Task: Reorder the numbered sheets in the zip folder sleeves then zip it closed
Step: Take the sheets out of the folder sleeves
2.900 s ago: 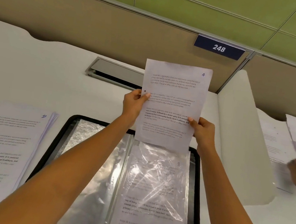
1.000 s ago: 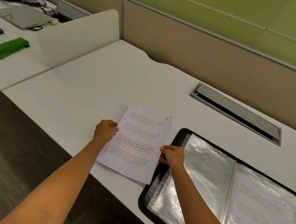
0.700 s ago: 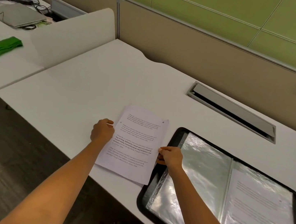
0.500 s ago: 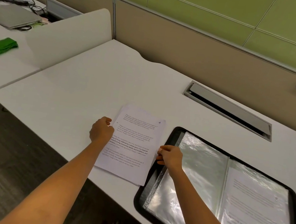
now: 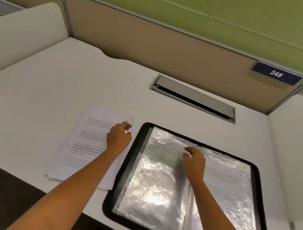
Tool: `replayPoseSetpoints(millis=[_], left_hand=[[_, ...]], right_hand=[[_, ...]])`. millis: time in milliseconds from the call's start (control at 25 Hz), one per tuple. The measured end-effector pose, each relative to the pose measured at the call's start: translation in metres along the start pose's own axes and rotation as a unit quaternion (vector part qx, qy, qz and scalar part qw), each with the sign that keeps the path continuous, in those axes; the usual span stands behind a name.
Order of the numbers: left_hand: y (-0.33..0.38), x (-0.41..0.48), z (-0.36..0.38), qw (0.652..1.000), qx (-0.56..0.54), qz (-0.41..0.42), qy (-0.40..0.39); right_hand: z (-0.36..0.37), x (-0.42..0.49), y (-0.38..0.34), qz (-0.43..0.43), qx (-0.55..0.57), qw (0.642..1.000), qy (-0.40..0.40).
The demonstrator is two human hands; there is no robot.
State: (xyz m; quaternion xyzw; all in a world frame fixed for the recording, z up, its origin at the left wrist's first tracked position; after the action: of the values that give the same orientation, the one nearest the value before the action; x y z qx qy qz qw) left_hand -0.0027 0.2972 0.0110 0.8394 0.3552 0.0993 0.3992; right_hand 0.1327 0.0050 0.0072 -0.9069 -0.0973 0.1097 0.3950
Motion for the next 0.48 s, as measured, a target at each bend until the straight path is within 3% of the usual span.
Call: replayPoseSetpoints(millis=[320, 480], left_hand=[[0.112, -0.009, 0.129, 0.983, -0.007, 0.093, -0.158], [0.148, -0.020, 0.184, 0.969, 0.037, 0.118, -0.214]], right_hand=[[-0.104, 0.032, 0.132, 0.076, -0.201, 0.975, -0.056], [-0.134, 0.043, 0.164, 0.070, -0.273, 0.956, -0.080]])
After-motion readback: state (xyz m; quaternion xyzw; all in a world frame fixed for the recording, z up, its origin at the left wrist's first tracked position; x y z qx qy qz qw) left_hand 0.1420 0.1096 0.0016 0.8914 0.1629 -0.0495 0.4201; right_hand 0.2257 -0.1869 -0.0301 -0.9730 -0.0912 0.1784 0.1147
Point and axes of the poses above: each hand's wrist, its own x-axis towards the middle knuckle, its own z-axis out of the palm, y = z × x, the point moved 8 cm from there along x, towards the middle knuckle, and after that the axes turned 5 degrees about -y, right-handed, at the moved point
